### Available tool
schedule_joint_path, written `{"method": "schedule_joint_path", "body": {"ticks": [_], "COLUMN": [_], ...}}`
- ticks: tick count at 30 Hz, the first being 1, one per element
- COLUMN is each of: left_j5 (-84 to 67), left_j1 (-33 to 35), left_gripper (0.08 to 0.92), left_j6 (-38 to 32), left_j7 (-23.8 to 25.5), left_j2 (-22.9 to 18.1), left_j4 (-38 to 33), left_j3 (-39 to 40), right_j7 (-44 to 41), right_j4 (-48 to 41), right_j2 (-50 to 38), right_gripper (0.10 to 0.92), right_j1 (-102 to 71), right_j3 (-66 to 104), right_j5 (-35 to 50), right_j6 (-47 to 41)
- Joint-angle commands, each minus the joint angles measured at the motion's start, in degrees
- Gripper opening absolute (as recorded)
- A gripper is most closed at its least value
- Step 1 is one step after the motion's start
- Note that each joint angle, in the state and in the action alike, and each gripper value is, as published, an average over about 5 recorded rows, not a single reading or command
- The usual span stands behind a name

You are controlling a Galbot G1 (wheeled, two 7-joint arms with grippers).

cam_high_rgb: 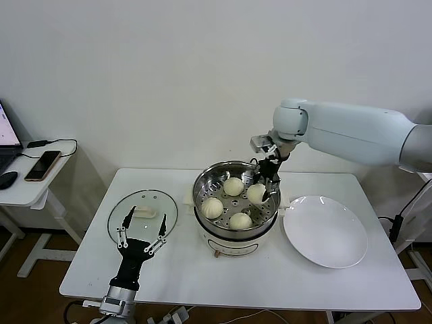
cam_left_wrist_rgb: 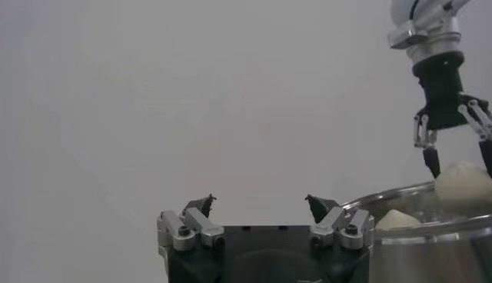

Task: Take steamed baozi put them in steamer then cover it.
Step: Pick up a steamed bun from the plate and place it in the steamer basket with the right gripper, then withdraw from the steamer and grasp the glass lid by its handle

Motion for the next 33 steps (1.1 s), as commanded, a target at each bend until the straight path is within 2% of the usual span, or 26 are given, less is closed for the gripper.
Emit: {"method": "schedule_joint_path", "body": {"ticks": [1,18,24,30,33], "left_j5": [0.0,-0.1,-0.1,0.0,0.1], "left_j1": [0.0,0.1,0.1,0.0,0.0], "left_gripper": [0.823,0.823,0.823,0.823,0.823], "left_j6": [0.0,-0.1,-0.1,0.2,0.3], "left_j7": [-0.1,-0.1,-0.1,-0.1,-0.1], "left_j2": [0.0,0.0,0.0,-0.1,0.0], "left_j4": [0.1,0.2,0.2,-0.1,-0.1], "left_j3": [-0.1,-0.2,-0.3,-0.1,-0.1], "right_j7": [0.8,1.7,2.1,3.5,8.2], "right_j4": [-1.5,-2.1,-1.1,1.6,4.2], "right_j2": [1.9,0.5,-0.7,-4.2,-7.5], "right_gripper": [0.662,0.677,0.797,0.822,0.823], "right_j1": [-3.3,-3.9,-3.9,-5.5,-6.2], "right_j3": [-0.2,0.6,2.2,10.7,17.3], "right_j5": [-2.4,-4.1,-4.2,-3.9,-1.7], "right_j6": [-0.4,-0.3,-0.2,0.7,2.7]}}
